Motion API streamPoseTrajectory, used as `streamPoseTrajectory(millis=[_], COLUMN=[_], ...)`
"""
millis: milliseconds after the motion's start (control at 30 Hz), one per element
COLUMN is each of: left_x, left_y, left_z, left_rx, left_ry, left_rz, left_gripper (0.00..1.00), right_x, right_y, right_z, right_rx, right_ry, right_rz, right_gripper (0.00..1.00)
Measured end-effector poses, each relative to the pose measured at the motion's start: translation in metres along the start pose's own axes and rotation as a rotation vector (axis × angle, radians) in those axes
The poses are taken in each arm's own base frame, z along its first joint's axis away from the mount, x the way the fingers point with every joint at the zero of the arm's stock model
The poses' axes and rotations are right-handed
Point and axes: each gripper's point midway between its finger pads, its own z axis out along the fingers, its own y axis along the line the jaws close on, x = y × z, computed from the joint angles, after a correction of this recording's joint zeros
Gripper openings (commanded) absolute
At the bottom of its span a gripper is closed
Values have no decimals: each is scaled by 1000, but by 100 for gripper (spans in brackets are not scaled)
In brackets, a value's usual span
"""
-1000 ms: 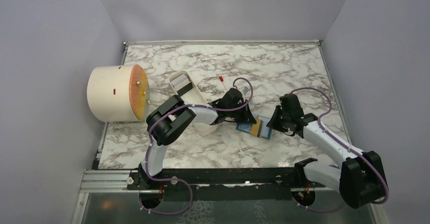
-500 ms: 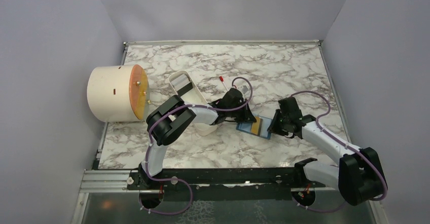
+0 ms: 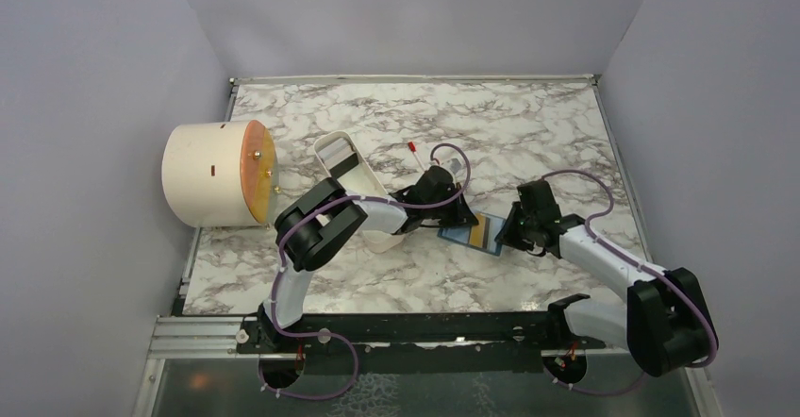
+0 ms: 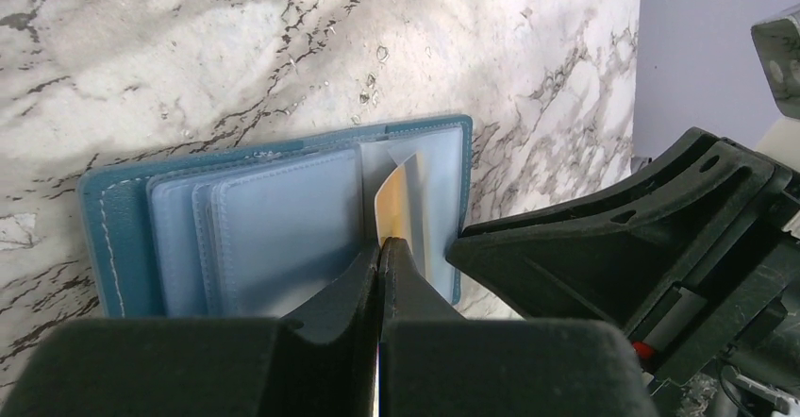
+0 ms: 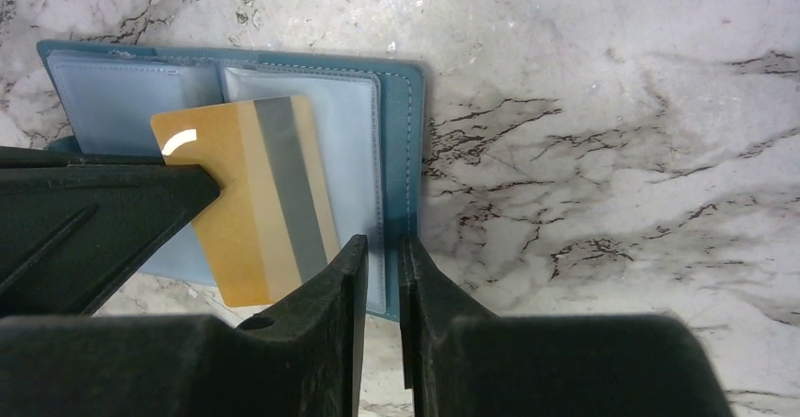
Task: Put the credit cards into the card holder
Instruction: Insert the credit card into the card holder.
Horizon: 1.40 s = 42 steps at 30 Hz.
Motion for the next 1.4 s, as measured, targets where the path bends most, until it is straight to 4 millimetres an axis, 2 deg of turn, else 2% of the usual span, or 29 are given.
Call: streamPoseTrajectory(millis=[133, 333, 500, 767, 1033, 1400], left_x=[-2, -2, 2, 1, 2, 3], left_y=[2, 3, 6, 7, 6, 4], left_z=[1, 3, 3, -2, -2, 2], left_rx=[-7, -21, -56, -96, -94, -77], left_ry=[-13, -27, -17, -16, -10, 2], left_rz=[-1, 11, 47, 105, 129, 167], left_gripper=[0, 24, 32, 35, 26, 31], right_x=[-1, -1, -1, -2, -2, -8], right_y=[2, 2, 5, 6, 7, 12], right_z=[1, 1, 3, 3, 4, 8], right_rx=[-17, -27, -45, -49, -57, -81], right_ry=[-10, -19, -24, -27, -29, -47], right_rz=[1, 1, 2, 1, -11, -56], right_gripper=[16, 15, 14, 12, 11, 11])
